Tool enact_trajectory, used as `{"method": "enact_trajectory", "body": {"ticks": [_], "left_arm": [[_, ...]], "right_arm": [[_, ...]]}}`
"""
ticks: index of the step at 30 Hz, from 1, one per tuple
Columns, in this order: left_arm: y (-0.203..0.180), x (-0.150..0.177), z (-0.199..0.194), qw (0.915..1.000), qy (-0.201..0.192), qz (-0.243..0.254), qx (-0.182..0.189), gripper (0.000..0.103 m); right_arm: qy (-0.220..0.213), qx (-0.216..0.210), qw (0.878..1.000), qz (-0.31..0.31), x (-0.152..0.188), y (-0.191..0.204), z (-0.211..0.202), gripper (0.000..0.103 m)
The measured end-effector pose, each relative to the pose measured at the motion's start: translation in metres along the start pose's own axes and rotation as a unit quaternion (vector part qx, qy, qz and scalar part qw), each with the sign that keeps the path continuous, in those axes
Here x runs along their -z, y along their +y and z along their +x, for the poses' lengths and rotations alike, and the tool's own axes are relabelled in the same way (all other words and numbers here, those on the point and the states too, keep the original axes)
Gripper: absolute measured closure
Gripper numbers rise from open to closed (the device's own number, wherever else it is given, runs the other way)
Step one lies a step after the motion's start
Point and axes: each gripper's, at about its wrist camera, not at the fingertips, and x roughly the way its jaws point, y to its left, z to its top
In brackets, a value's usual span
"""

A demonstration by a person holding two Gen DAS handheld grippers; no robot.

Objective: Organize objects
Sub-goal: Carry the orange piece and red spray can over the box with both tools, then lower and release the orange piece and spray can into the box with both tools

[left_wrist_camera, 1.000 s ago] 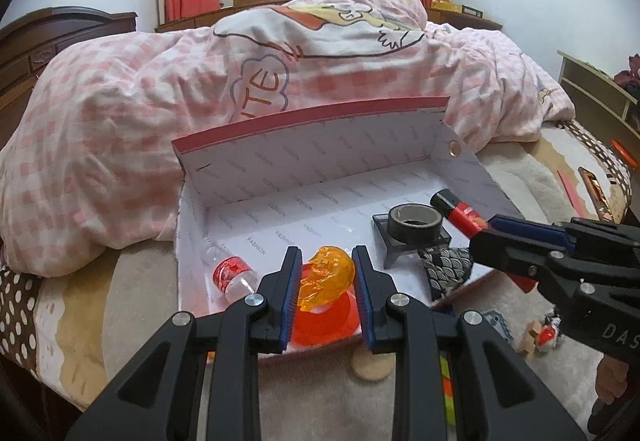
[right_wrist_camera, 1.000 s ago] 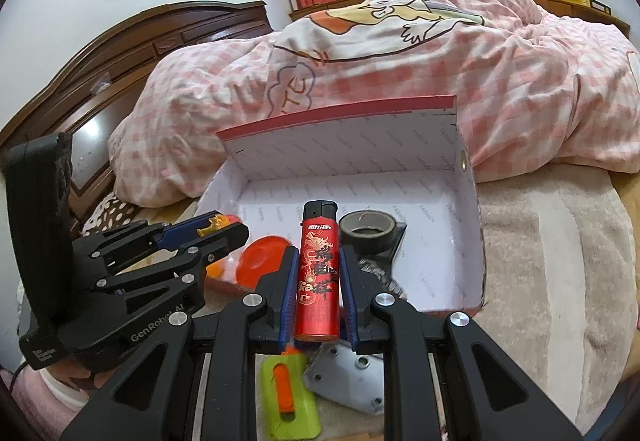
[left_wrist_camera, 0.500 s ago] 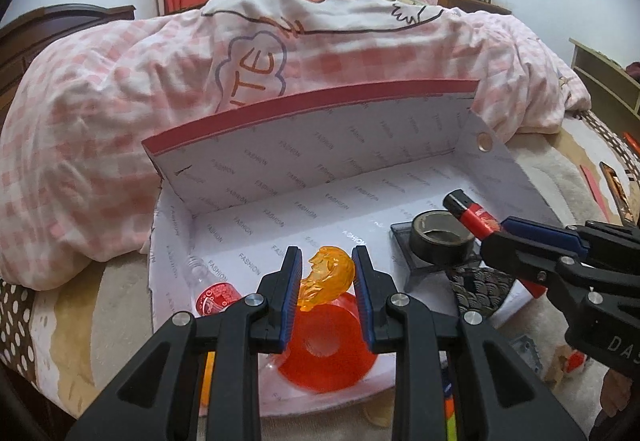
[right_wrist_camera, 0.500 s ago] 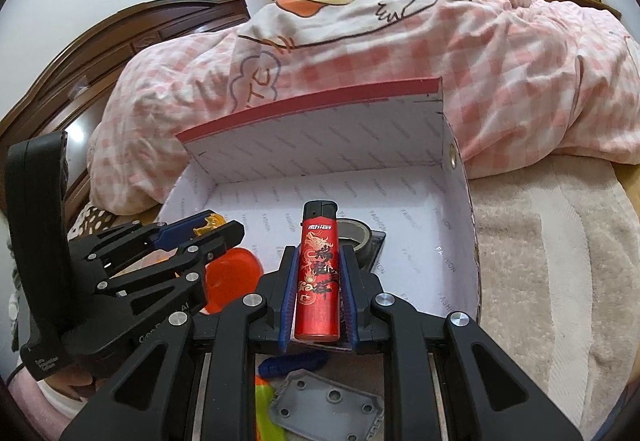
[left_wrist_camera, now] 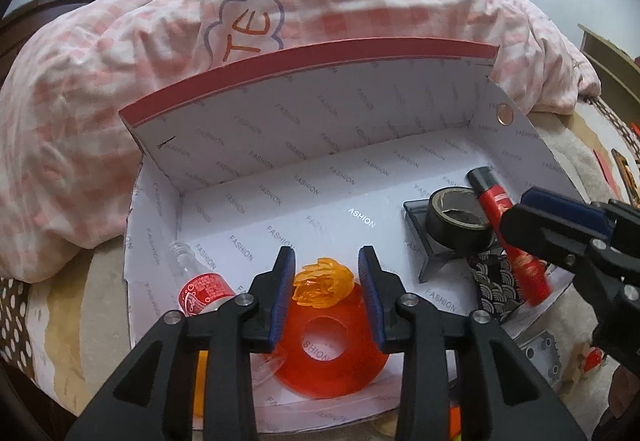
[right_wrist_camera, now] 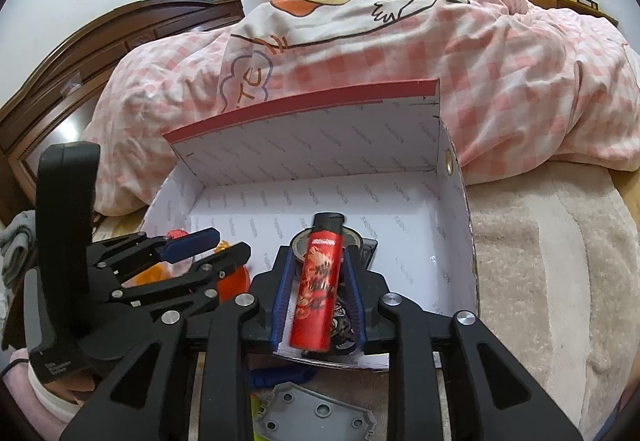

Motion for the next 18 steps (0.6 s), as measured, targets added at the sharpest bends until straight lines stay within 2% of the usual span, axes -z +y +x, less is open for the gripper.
{"method": "enact_trajectory", "body": {"ticks": [5, 18], "left_arm": [[-0.004, -0.003, 0.0, 1.0, 0.0, 0.004, -0.003, 0.055], [-0.003, -0.003, -0.01, 0.9999, 0.001, -0.009, 0.013, 0.05]], "right_arm": [[-0.004, 0.001, 1.0, 0.002, 0.001, 0.0, -0.003, 0.075], [-0.013, 0.007, 1.0, 0.01, 0.006, -0.005, -0.01, 0.07]]}}
